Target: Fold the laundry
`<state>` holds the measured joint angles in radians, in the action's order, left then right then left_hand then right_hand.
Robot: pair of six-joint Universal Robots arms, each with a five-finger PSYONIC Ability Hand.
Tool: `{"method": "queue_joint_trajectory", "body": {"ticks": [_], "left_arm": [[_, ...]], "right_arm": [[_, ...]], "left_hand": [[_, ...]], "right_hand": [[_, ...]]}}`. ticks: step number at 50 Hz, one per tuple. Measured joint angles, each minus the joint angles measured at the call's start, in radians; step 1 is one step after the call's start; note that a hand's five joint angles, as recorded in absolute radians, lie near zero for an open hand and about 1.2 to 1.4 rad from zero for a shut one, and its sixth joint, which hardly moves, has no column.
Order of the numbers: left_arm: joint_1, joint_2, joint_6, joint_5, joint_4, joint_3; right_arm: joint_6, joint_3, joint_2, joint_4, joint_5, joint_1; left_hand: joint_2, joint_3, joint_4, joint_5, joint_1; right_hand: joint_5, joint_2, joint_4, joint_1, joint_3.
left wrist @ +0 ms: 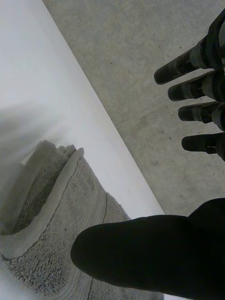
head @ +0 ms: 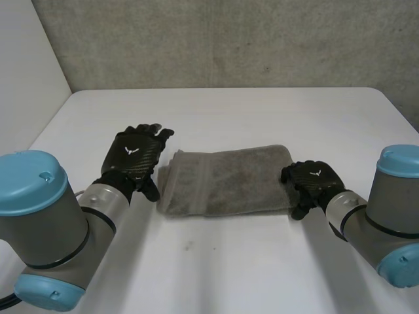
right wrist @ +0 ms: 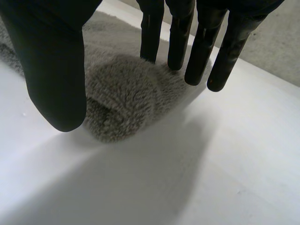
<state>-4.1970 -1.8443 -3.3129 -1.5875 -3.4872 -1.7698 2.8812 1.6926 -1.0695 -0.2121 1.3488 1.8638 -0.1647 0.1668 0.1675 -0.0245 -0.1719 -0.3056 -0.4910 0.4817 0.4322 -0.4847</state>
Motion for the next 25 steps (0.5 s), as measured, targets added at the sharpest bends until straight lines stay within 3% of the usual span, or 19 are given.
{"method": "queue_joint_trajectory", "body": {"ticks": [3, 4, 7, 8, 9, 17, 24, 25], "left_arm": [[0.000, -0.001, 0.000, 0.000, -0.001, -0.002], [0.000, -0.001, 0.000, 0.000, -0.001, -0.003], [0.000, -0.002, -0.001, 0.000, -0.002, -0.003], [0.000, -0.002, -0.001, 0.000, -0.002, -0.004], [0.000, -0.002, -0.001, 0.000, -0.002, -0.005], [-0.005, 0.002, -0.001, -0.001, -0.004, -0.013], [-0.023, 0.030, 0.001, -0.004, -0.004, -0.013], [-0.033, 0.042, 0.003, -0.005, -0.004, -0.014]], "right_arm": [[-0.001, 0.004, 0.011, -0.008, -0.002, 0.000], [-0.002, 0.003, 0.018, -0.013, -0.002, 0.000], [-0.004, -0.001, 0.027, -0.022, -0.002, 0.000], [-0.008, -0.009, 0.036, -0.041, -0.001, 0.000], [-0.018, -0.018, 0.041, -0.064, 0.000, 0.002], [-0.169, -0.103, 0.026, -0.175, 0.037, 0.042], [-0.318, -0.242, 0.067, -0.175, 0.047, 0.238], [-0.364, -0.296, 0.109, -0.168, 0.024, 0.332]], "left_hand": [[0.000, 0.000, 0.000, 0.000, 0.000], [0.000, 0.000, 0.000, 0.000, 0.000], [0.000, 0.000, 0.000, 0.000, 0.000], [0.000, 0.000, 0.000, 0.000, 0.000], [0.000, 0.000, 0.000, 0.000, 0.000], [0.000, 0.000, 0.000, 0.000, 0.000], [0.000, 0.000, 0.000, 0.000, 0.000], [0.000, 0.000, 0.000, 0.000, 0.000]], "right_hand": [[-0.132, -0.130, 0.139, 0.110, -0.137], [-0.249, -0.277, 0.265, 0.207, -0.262], [-0.279, -0.292, 0.295, 0.229, -0.293], [-0.591, -0.610, 0.627, 0.438, -0.622], [-0.642, -0.655, 0.687, 0.478, -0.679], [-0.668, -0.661, 0.708, 0.490, -0.697], [-0.676, -0.661, 0.709, 0.501, -0.699], [-0.680, -0.668, 0.709, 0.501, -0.700]]}}
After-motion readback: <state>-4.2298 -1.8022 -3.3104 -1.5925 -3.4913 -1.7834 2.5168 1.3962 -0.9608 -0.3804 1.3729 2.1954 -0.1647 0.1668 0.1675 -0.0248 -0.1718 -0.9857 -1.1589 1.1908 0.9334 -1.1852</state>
